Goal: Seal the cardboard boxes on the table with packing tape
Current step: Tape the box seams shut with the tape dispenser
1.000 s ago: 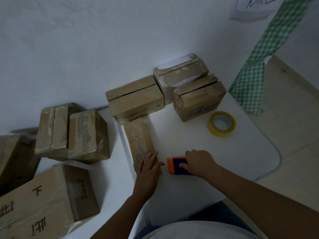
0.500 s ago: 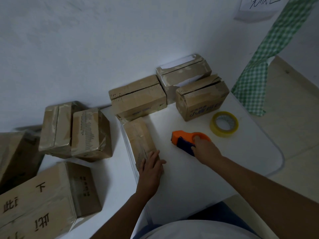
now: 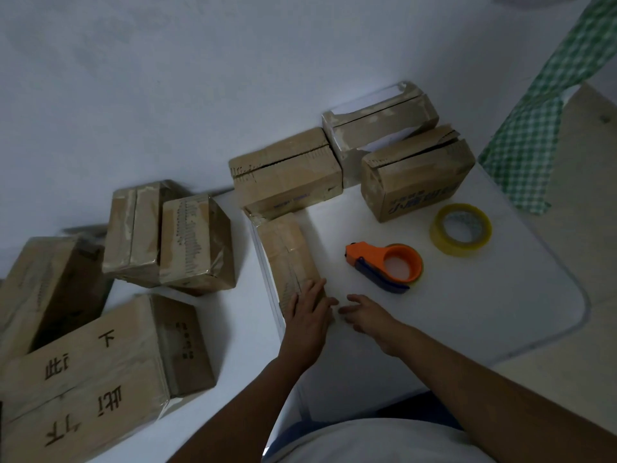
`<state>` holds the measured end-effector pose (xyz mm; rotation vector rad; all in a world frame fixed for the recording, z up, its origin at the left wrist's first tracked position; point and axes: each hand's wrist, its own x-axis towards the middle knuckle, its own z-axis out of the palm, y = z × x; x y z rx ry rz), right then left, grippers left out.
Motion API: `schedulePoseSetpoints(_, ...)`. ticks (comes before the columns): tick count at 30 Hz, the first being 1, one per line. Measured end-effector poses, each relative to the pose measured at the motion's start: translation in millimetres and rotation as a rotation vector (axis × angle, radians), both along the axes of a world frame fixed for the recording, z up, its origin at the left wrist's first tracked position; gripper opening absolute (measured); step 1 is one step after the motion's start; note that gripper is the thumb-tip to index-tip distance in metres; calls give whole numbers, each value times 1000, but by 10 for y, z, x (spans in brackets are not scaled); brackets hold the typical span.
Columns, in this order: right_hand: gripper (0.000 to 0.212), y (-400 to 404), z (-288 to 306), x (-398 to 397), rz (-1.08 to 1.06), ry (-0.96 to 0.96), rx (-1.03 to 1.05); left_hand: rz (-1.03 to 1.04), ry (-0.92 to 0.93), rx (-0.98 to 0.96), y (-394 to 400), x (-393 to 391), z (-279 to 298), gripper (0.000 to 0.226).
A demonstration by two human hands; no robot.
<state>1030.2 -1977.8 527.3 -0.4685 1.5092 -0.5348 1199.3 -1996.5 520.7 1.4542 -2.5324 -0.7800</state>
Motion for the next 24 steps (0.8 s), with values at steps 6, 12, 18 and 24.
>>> schedulePoseSetpoints(6,7,73,-23,-117,-65,117,-133,26,71,12,-13,-4,-8,34)
schedulePoseSetpoints(12,11,142,-34,-93,-105,207,-214,-74,36,58,-35,199,-114,56)
schedulePoseSetpoints(18,11,157,-44,-77,-89,288,-284,-154,-89,19,-49,211,-151,64)
schedulePoseSetpoints(24,10,137,-69,-114,-95,256,-257,-149,-167,-150,-11,148,-142,66)
